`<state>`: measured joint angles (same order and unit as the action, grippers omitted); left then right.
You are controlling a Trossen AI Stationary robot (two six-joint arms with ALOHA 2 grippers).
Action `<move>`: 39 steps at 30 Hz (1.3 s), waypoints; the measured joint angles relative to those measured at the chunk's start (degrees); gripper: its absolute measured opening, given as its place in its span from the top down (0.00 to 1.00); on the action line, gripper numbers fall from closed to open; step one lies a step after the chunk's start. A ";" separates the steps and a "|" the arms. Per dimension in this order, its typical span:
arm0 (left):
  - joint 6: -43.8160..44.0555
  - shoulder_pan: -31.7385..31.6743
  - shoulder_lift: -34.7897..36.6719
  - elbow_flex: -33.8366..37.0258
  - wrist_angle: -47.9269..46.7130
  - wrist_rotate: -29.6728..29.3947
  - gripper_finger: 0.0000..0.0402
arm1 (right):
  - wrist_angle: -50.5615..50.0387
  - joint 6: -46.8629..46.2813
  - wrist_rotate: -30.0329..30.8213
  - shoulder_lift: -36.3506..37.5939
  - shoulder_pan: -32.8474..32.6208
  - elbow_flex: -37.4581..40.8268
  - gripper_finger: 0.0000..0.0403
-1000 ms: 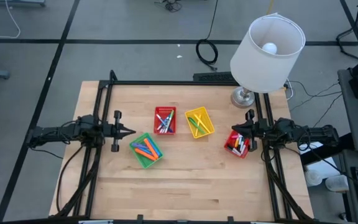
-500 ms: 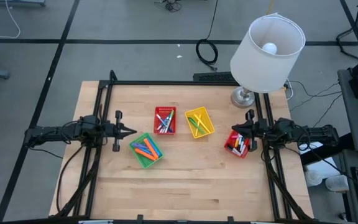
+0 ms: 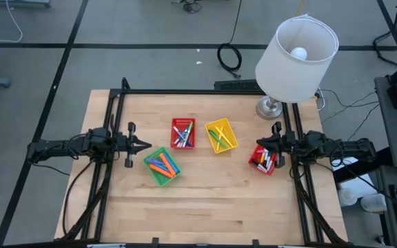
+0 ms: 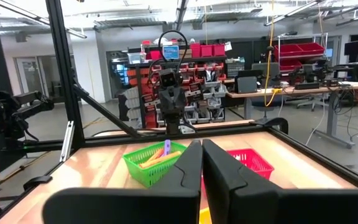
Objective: Pick & Place Markers
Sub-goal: Return to Home Position
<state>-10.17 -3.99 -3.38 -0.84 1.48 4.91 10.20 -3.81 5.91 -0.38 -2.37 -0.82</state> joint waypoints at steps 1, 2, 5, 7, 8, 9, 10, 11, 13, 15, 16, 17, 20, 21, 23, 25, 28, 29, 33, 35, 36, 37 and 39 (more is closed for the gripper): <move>0.00 0.00 0.00 0.00 0.00 0.00 0.96 | 0.01 0.00 0.00 0.00 0.00 0.00 1.00; 0.00 0.00 0.00 -0.01 0.01 0.00 0.97 | 0.01 0.00 0.00 0.00 0.00 0.00 1.00; 0.00 0.00 0.00 0.00 0.01 0.01 0.99 | 0.04 0.00 0.00 0.00 0.00 0.00 1.00; 0.00 0.00 0.00 -0.02 0.02 0.02 0.99 | 0.01 0.00 0.00 0.00 0.00 0.00 1.00; 0.00 0.00 0.00 -0.02 0.02 0.02 0.99 | 0.01 0.00 0.00 0.00 0.00 0.00 1.00; 0.00 0.00 0.00 0.00 0.02 0.02 0.98 | 0.04 0.00 0.00 0.00 0.00 0.00 1.00; 0.00 0.00 0.00 -0.02 0.02 0.02 0.97 | 0.01 0.00 0.00 0.00 0.00 0.00 1.00; 0.00 0.00 0.00 -0.01 0.02 0.02 0.95 | 0.01 0.00 0.00 0.00 0.00 0.00 1.00; 0.00 0.00 0.00 -0.02 0.03 0.02 0.92 | 0.04 0.00 0.00 0.00 0.00 0.00 1.00; 0.00 0.00 0.00 -0.02 0.04 0.02 0.90 | 0.01 0.00 0.00 0.00 0.00 0.00 1.00; -0.02 0.00 0.00 -0.02 0.04 0.02 0.89 | 0.04 0.00 0.00 0.00 0.00 0.00 1.00; -0.02 0.00 0.00 -0.02 0.04 0.02 0.88 | 0.03 0.00 0.00 0.00 0.00 0.00 1.00; -0.02 0.00 0.00 -0.02 0.04 0.02 0.86 | 0.01 -0.01 0.00 0.00 0.00 0.00 1.00; -0.02 0.00 0.00 -0.01 0.04 0.02 0.85 | 0.03 0.00 0.00 0.00 0.00 0.00 1.00; -0.02 0.00 0.00 -0.02 0.06 0.02 0.85 | 0.01 0.00 0.00 0.00 0.00 0.00 1.00; -0.02 0.00 0.00 -0.02 0.07 0.02 0.85 | 0.03 0.00 0.00 0.00 0.00 0.00 1.00; -0.02 0.00 0.00 -0.02 0.07 0.02 0.84 | 0.03 0.00 0.00 0.00 0.00 0.00 1.00; -0.02 0.00 0.00 -0.02 0.07 0.02 0.84 | 0.01 0.00 0.00 0.00 0.00 0.00 1.00; -0.02 0.00 0.00 -0.02 0.07 0.02 0.84 | 0.03 0.00 0.00 0.00 0.00 0.00 1.00; -0.02 0.00 0.00 -0.02 0.07 0.04 0.84 | 0.01 0.00 0.00 0.00 0.00 0.00 1.00; -0.02 0.00 0.00 -0.02 0.07 0.02 0.84 | 0.04 0.00 0.00 0.00 0.00 0.00 1.00; -0.02 0.00 0.00 -0.02 0.07 0.03 0.84 | 0.04 0.00 0.00 0.00 0.00 0.00 1.00; -0.03 0.00 0.00 -0.02 0.07 0.03 0.84 | 0.04 0.00 0.00 0.00 0.00 0.00 1.00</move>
<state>-10.20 -3.99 -3.38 -0.86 1.54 4.94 10.24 -3.81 5.91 -0.38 -2.37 -0.82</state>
